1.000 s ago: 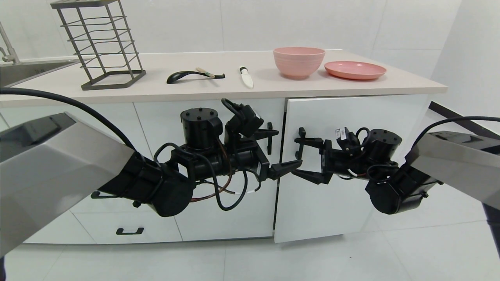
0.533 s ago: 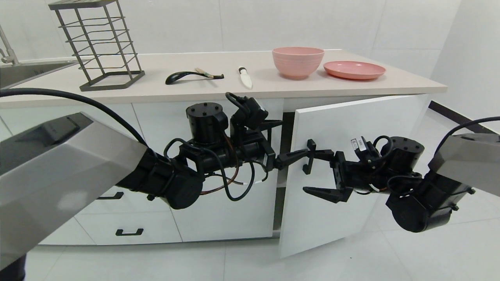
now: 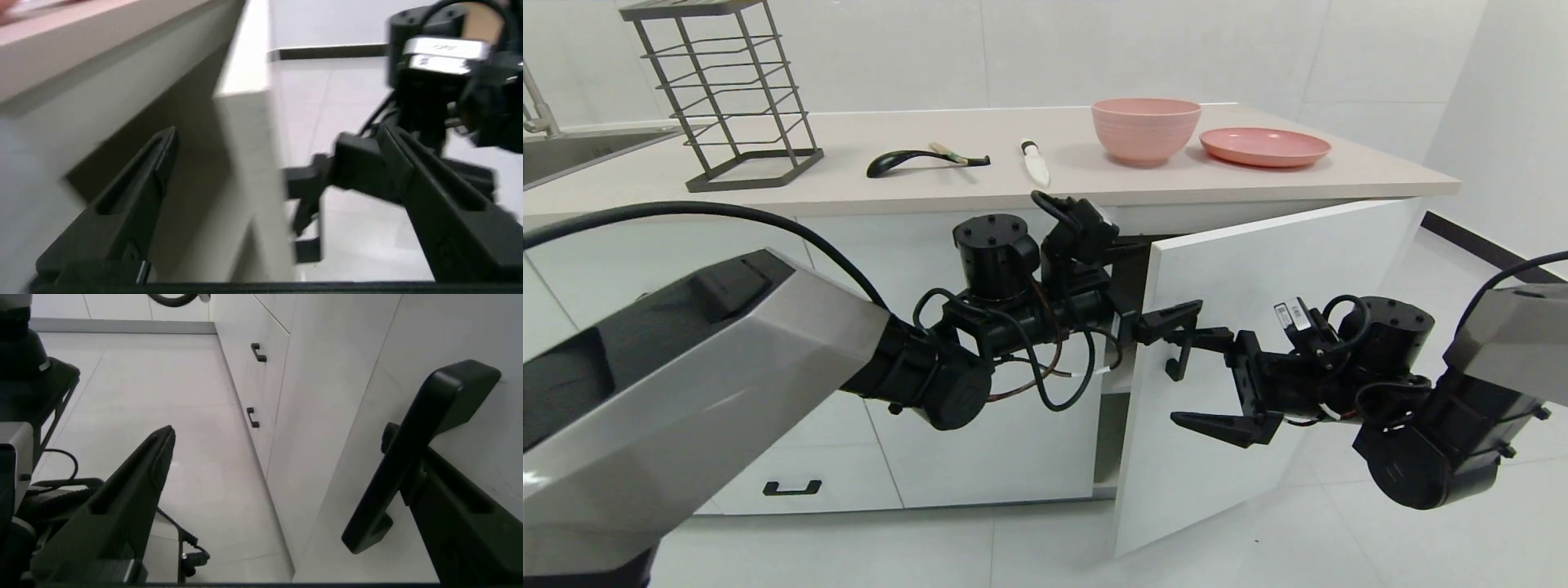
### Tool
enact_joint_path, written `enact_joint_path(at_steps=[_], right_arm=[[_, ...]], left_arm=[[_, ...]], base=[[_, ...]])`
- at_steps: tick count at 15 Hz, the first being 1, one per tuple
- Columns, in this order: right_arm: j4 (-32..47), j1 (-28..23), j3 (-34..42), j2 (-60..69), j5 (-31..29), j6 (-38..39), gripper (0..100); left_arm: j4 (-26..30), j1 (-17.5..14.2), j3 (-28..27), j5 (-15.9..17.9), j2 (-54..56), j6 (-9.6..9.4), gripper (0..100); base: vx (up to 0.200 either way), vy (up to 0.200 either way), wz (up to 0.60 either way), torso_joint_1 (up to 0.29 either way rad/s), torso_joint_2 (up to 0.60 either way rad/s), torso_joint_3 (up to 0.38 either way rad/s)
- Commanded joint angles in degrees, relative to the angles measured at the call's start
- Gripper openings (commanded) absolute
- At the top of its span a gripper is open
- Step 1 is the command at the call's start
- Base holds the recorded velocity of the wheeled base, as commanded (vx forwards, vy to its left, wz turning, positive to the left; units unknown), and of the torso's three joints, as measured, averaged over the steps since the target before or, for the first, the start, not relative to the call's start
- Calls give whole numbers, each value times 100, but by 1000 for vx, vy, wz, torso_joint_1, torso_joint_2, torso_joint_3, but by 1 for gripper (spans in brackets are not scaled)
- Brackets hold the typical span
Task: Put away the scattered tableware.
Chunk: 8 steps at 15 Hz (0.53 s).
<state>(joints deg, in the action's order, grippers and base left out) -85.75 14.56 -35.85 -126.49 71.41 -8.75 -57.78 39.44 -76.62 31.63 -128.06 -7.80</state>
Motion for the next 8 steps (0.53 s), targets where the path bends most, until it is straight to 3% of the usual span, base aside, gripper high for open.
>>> enact_joint_path(at_steps=[1,6,8], right_arm=[[6,39,17,-7,22,-4,100],[6,-137,-9,-42,-31,-12,100],[6,-348,-36,-113,-40,-21,100]], left_arm=[[-207,266,-46,-8,-166,156,100],[-269,495,-11,-70,-202,209,100],[-251,504,-11,-316,-202,218,100]], base=[[0,0,0,0,0,0],[0,0,0,0,0,0],[0,0,0,0,0,0]])
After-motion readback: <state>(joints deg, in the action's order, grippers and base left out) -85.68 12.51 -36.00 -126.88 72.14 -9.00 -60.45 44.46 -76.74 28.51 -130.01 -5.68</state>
